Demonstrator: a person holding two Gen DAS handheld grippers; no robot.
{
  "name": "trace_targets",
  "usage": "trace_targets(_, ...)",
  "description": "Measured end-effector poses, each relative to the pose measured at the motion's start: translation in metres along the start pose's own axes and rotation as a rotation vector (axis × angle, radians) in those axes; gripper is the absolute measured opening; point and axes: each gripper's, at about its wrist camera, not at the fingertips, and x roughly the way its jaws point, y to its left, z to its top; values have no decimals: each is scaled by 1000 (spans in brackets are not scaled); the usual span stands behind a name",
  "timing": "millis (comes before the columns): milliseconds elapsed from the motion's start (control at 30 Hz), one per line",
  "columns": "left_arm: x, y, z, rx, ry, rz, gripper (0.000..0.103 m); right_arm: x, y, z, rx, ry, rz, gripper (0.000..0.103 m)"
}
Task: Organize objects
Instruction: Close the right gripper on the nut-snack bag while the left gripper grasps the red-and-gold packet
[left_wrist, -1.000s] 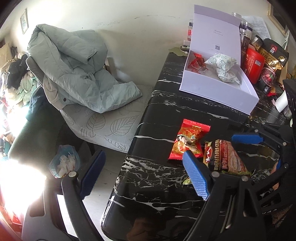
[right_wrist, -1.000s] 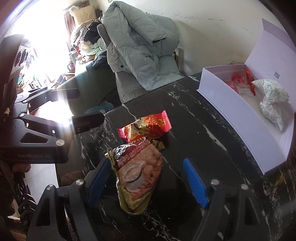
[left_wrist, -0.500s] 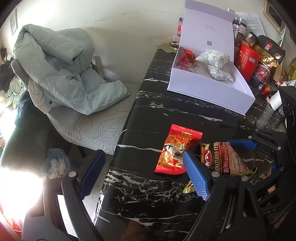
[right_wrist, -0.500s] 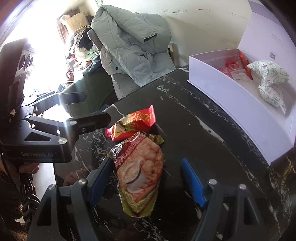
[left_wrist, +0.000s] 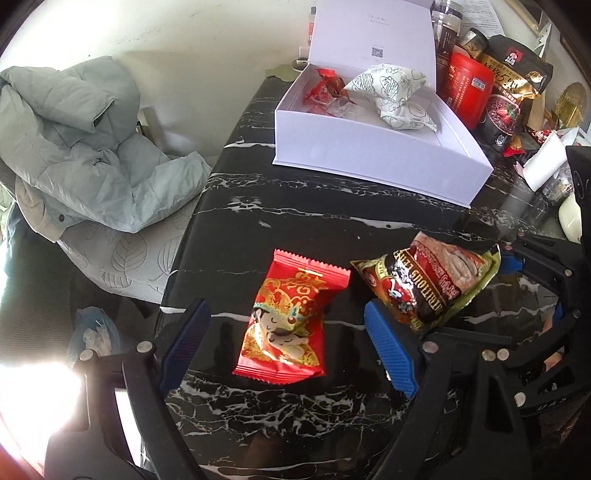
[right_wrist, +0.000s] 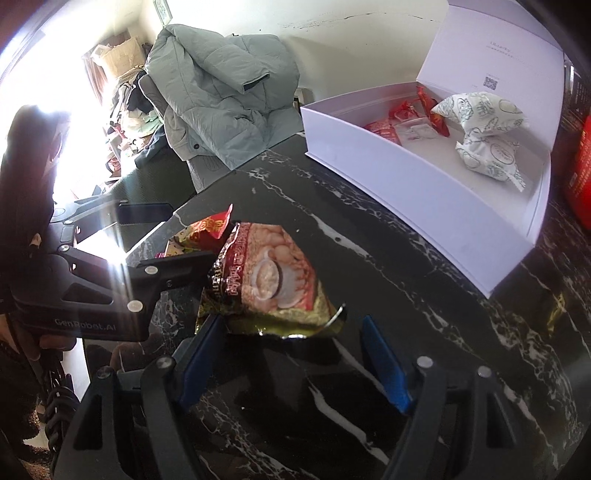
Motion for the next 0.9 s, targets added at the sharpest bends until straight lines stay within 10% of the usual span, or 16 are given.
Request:
trace_targets(400, 18, 1, -2, -20, 31, -8, 83, -10, -6, 4, -8, -89, -7, 82)
trace_targets(900, 13, -5, -5, 53, -42, -18, 46, 13, -1, 13, 17, -91, 52, 86)
